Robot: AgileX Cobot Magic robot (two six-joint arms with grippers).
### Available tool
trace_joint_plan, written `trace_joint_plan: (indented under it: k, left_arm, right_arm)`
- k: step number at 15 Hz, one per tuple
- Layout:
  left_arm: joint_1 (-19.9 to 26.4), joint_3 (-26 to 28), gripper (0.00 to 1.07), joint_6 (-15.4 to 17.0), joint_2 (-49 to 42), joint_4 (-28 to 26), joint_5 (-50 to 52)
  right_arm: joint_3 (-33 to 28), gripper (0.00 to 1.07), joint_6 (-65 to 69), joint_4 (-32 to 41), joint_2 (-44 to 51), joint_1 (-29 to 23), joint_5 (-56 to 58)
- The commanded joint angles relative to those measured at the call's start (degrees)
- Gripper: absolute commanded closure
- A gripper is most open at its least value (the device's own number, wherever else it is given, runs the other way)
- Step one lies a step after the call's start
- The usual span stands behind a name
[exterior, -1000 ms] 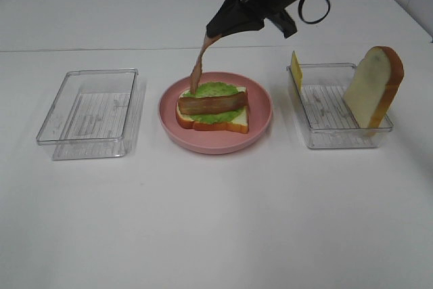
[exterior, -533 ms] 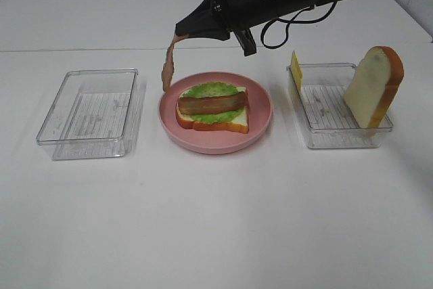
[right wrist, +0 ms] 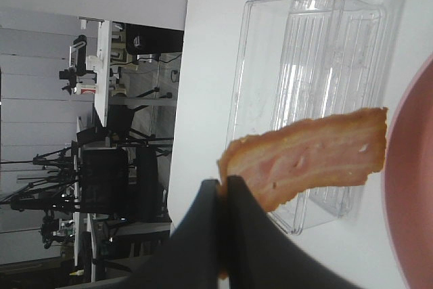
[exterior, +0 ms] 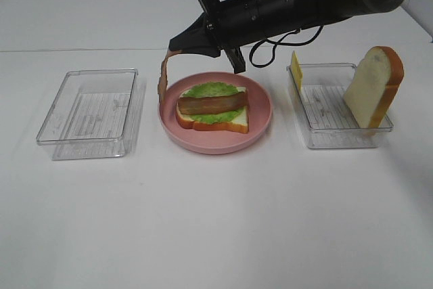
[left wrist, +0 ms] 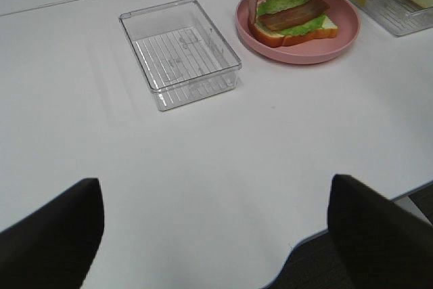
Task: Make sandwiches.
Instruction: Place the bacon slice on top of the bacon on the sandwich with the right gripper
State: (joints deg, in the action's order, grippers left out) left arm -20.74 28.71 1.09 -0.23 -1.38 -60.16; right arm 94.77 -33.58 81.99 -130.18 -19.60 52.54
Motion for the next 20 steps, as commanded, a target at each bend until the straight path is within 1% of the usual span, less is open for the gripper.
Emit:
trace_joint_plan:
  k: [1, 3, 6, 7, 8, 10, 11, 12, 13, 14, 15, 17, 20]
  left_arm:
    - [-0.11, -0.11, 0.22, 0.0, -1.38, -0.11, 0.23]
    - [-0.11, -0.11, 0.22, 0.0, -1.38, -0.11, 0.23]
    - [-0.11, -0.11, 0.22, 0.0, -1.38, -0.11, 0.23]
    - [-0.11, -0.11, 0.22, 0.0, -1.38, -0.11, 0.23]
    - [-0.11, -0.11, 0.22, 0.0, -1.38, -0.11, 0.23]
    - [-0.11, -0.11, 0.22, 0.0, -1.38, -0.11, 0.23]
    - [-0.11, -0.11, 0.22, 0.0, -1.38, -0.11, 0.23]
    - [-0.11, -0.11, 0.22, 0.0, -1.38, -0.11, 0.23]
    - [-0.11, -0.11, 0.22, 0.0, -1.38, -0.11, 0.23]
    - [-0.11, -0.11, 0.22, 0.0, -1.38, -0.11, 0.23]
    - [-0.11, -0.11, 0.22, 0.0, -1.38, -0.11, 0.23]
    - [-0.11, -0.11, 0.22, 0.0, -1.38, -0.11, 0.23]
    - [-0.11, -0.11, 0.22, 0.0, -1.38, -0.11, 0.23]
  right_arm:
    - [0.4, 1.07, -0.92, 1.15, -0.17, -0.11, 0.0]
    - [0.4, 1.07, -0.92, -1.15, -0.17, 0.06, -0.29]
    - [0.4, 1.07, 3.04, -6.93, 0.0, 0.06, -2.06]
    - [0.4, 1.07, 4.76, -10.2, 0.52, 0.06, -3.67]
    - [0.4, 1.07, 5.39, -11.34, 0.8, 0.06, -4.58]
    - [0.4, 1.07, 9.11, -18.11, 2.64, 0.06, -7.91]
    - [0.4, 1.07, 14.32, -27.27, 4.35, 0.06, -9.91]
    - [0.4, 1.07, 14.32, -27.27, 4.35, 0.06, -9.91]
    - [0.4, 1.07, 18.28, -32.6, 4.53, 0.06, -9.74]
    - [0.4, 1.07, 19.37, -34.95, 4.53, 0.06, -9.45]
    - [0.4, 1.07, 21.66, -39.3, 4.7, 0.06, -9.22]
    - [0.4, 1.07, 23.61, -42.86, 4.98, 0.06, -9.0]
    - [0.4, 1.06, 24.81, -44.98, 4.98, 0.06, -7.79]
